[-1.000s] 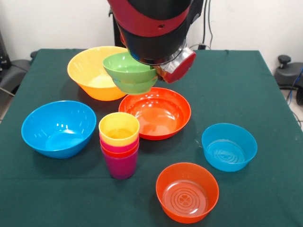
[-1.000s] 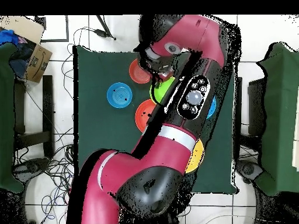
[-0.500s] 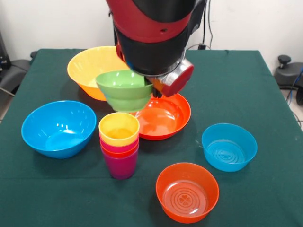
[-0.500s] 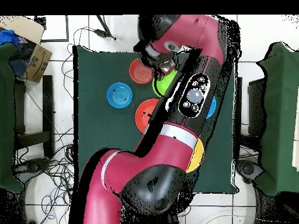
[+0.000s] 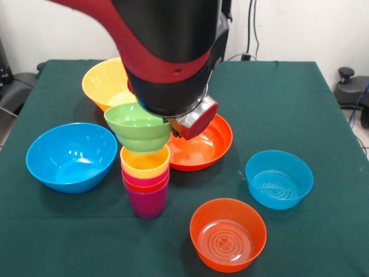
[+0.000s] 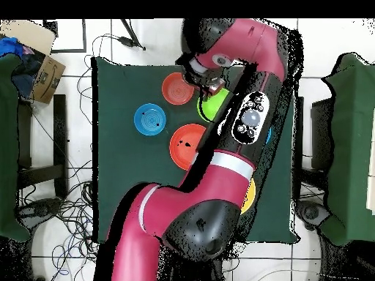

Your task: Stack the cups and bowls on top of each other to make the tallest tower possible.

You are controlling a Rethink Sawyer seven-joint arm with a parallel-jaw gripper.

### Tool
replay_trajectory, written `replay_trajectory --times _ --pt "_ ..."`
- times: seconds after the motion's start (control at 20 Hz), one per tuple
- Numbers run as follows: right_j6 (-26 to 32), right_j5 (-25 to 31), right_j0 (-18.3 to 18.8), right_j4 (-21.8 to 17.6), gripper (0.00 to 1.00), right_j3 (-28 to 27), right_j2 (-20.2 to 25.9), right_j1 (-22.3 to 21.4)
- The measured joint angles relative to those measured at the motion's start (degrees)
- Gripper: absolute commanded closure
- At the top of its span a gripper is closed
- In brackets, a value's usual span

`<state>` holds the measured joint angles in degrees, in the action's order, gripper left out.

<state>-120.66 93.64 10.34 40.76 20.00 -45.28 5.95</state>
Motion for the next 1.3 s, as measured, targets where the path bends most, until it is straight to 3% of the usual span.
replay_trajectory --times 0.85,1.3 --pt "0.0 -6.27 -0.25 0.0 1.0 0.0 2.69 0.21" --pt "0.0 -6.73 -0.28 -0.01 1.0 0.01 3.32 0.2"
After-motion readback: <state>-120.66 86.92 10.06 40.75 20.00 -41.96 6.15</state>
